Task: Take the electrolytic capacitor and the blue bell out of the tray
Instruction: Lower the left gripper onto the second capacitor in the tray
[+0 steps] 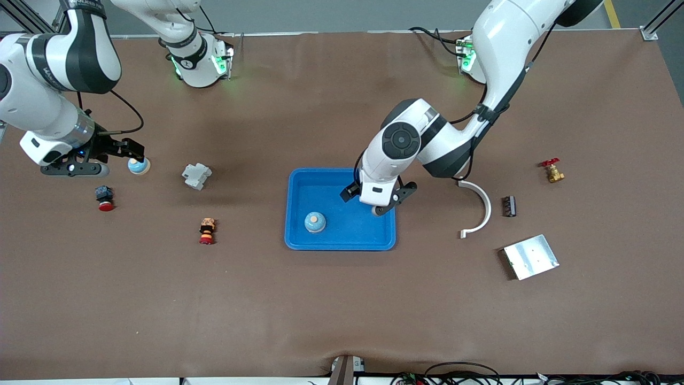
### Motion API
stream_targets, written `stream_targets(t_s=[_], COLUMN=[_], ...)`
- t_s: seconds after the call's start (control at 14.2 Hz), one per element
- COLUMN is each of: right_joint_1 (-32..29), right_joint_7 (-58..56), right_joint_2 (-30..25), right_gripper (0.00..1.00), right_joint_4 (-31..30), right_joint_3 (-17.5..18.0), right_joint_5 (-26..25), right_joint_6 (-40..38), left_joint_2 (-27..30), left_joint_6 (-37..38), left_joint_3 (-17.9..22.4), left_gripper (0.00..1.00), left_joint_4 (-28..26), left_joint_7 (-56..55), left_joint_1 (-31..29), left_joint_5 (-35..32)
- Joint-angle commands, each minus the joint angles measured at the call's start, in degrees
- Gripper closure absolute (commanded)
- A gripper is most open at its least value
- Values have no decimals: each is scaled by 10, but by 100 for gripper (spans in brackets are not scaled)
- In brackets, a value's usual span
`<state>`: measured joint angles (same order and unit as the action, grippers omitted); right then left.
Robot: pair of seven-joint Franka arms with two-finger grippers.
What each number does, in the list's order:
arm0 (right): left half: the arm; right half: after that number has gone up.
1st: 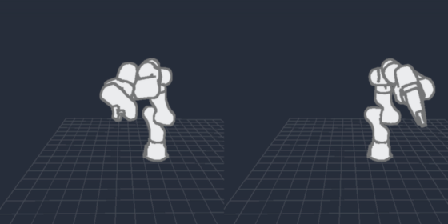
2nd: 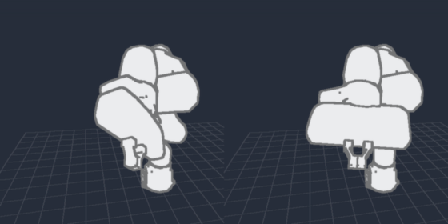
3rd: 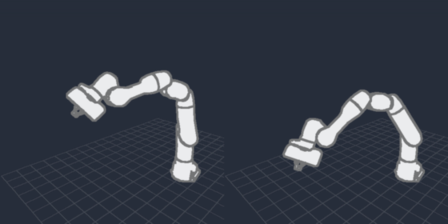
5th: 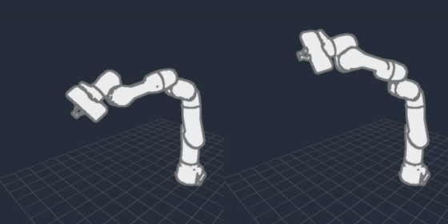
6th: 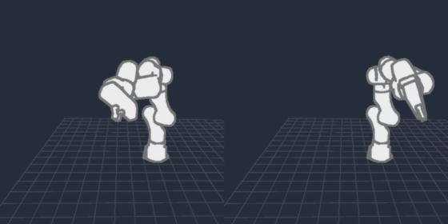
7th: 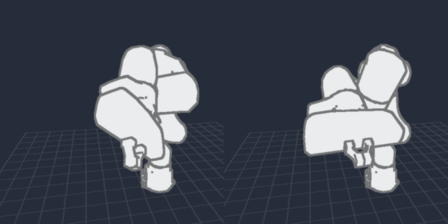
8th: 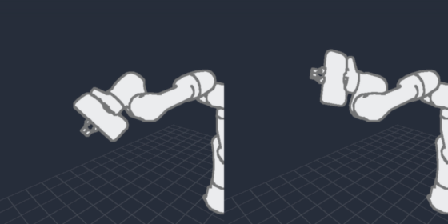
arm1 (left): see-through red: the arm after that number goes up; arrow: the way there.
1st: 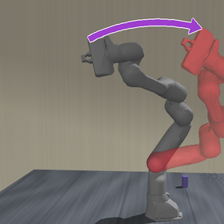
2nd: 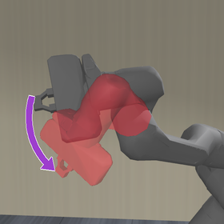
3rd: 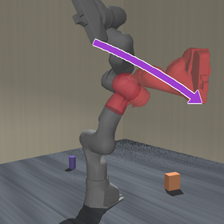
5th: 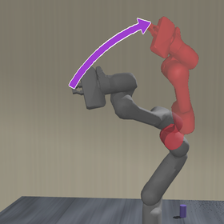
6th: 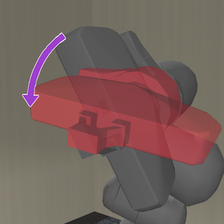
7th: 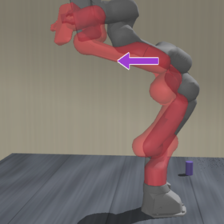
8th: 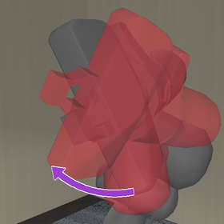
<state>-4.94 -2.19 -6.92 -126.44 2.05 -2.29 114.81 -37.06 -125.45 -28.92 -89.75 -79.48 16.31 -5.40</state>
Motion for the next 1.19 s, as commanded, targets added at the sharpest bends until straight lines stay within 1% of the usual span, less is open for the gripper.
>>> stream_targets(t_s=[0.0,0.28,0.42,0.56,0.63,0.77,0.91,1.12], right_joint_1=[5,14,15,16,20,22,21,20], right_joint_7=[23,34,35,60,79,97,98,91], right_joint_2=[-3,-3,-1,0,1,1,1,2], right_gripper=[0,0,0,0,0,0,0,0], right_joint_4=[8,18,37,45,45,47,47,46], right_joint_3=[-2,-3,-3,-2,-1,-1,-1,-2], right_joint_5=[7,1,1,0,-1,-3,-3,-3], right_joint_6=[-13,-15,-27,-33,-33,-32,-31,-30], left_joint_2=[-17,-35,-42,-49,-56,-67,-71,-71], left_joint_6=[-17,-47,-51,-51,-51,-48,-39,-16], left_joint_3=[3,7,10,24,26,30,31,31], left_gripper=[0,0,0,0,0,0,0,0], left_joint_4=[12,12,12,12,12,9,5,4], left_joint_7=[-23,-40,-50,-46,-43,-45,-43,-29], left_joint_1=[10,19,30,40,44,46,47,50], left_joint_5=[-16,-28,-42,-55,-70,-122,-130,-166])
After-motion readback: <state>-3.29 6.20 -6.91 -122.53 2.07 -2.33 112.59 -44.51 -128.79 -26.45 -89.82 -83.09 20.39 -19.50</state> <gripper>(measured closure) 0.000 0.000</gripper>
